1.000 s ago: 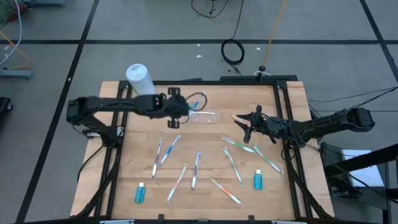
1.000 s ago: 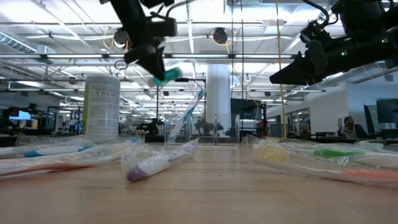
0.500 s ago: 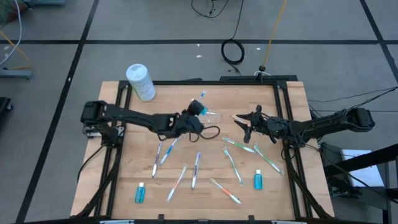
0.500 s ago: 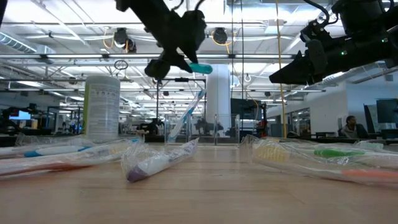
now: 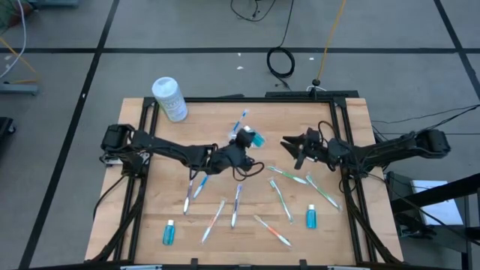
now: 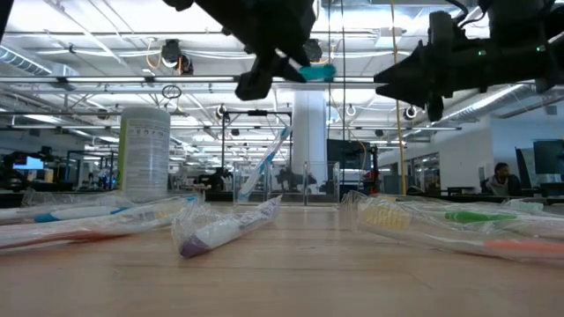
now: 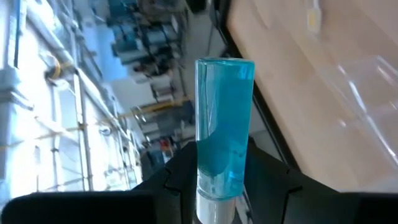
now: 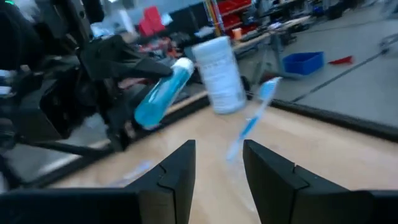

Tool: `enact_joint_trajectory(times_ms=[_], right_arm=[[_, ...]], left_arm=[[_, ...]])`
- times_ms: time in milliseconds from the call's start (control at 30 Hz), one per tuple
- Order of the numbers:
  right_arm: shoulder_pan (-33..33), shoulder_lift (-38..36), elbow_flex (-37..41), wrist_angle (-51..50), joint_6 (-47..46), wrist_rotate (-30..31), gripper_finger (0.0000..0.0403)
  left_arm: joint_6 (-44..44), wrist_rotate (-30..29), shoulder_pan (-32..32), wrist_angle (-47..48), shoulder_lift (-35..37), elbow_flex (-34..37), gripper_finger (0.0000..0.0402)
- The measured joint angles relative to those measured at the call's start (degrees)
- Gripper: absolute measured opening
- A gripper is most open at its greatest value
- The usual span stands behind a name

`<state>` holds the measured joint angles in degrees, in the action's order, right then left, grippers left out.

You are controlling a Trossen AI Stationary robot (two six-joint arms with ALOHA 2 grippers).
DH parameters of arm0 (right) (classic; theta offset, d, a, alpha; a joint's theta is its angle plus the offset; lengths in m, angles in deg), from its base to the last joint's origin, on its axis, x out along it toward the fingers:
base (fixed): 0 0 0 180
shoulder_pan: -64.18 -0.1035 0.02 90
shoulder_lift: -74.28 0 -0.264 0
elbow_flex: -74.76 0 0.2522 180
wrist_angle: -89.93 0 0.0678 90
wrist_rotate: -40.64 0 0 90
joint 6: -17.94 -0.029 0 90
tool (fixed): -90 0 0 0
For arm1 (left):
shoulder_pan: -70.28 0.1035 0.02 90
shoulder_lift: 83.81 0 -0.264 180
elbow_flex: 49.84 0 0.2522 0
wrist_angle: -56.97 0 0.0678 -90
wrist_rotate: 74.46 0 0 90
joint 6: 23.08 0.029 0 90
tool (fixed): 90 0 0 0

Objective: Pick & Place toothbrushing station
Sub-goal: Put the top blue mouthwash bottle into the transparent organizer

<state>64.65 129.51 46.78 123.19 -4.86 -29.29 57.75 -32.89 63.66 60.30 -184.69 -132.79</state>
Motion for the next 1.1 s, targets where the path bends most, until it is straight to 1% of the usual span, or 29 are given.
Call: enact_joint_trajectory(times_ms=[67,167,267,333,500,600,667,767,967,1100], right_arm=[[0.02,2.14,0.0,5.29,-2.3,-1.97,0.013],[0.02,5.56,0.0,13.51,-2.63,-5.03,0.013],[0.02,9.16,-0.02,20.37,-3.05,-5.29,0.013],[0.14,11.57,-0.02,22.39,-4.12,-4.46,0.013],[0.22,16.01,-0.02,26.58,-8.98,2.35,0.013],[0.63,17.7,-0.16,30.2,-11.55,2.38,0.013],[0.68,18.6,-0.88,30.47,-13.89,2.29,0.013],[0.7,20.19,-3.04,29.88,-14.7,2.17,0.013],[1.43,22.64,-7.46,25.15,-16.89,2.12,0.0131],[2.47,23.81,-8.61,23.76,-24.15,2.17,0.0131]], left_arm=[[1.77,0.94,-0.23,-1.79,0.0,0.0,0.0113],[2.42,1.0,-0.28,-3.47,0.0,0.0,0.0113],[1.1,0.9,-0.22,-3.31,0.0,0.0,0.0113],[-0.1,0.9,-0.18,-3.37,0.0,0.0,0.0113],[-5.22,1.01,0.37,-3.36,0.0,0.0,0.0113],[-7.16,0.97,1.15,-3.37,0.0,0.0,0.0113],[-7.83,0.97,1.59,-3.37,0.0,0.0,0.0113],[-7.82,0.97,2.21,-3.37,0.0,0.0,0.0113],[-8.21,0.97,3.17,-3.37,0.0,0.0,0.0113],[-8.8,0.92,3.24,-3.66,0.0,0.0,0.0113]])
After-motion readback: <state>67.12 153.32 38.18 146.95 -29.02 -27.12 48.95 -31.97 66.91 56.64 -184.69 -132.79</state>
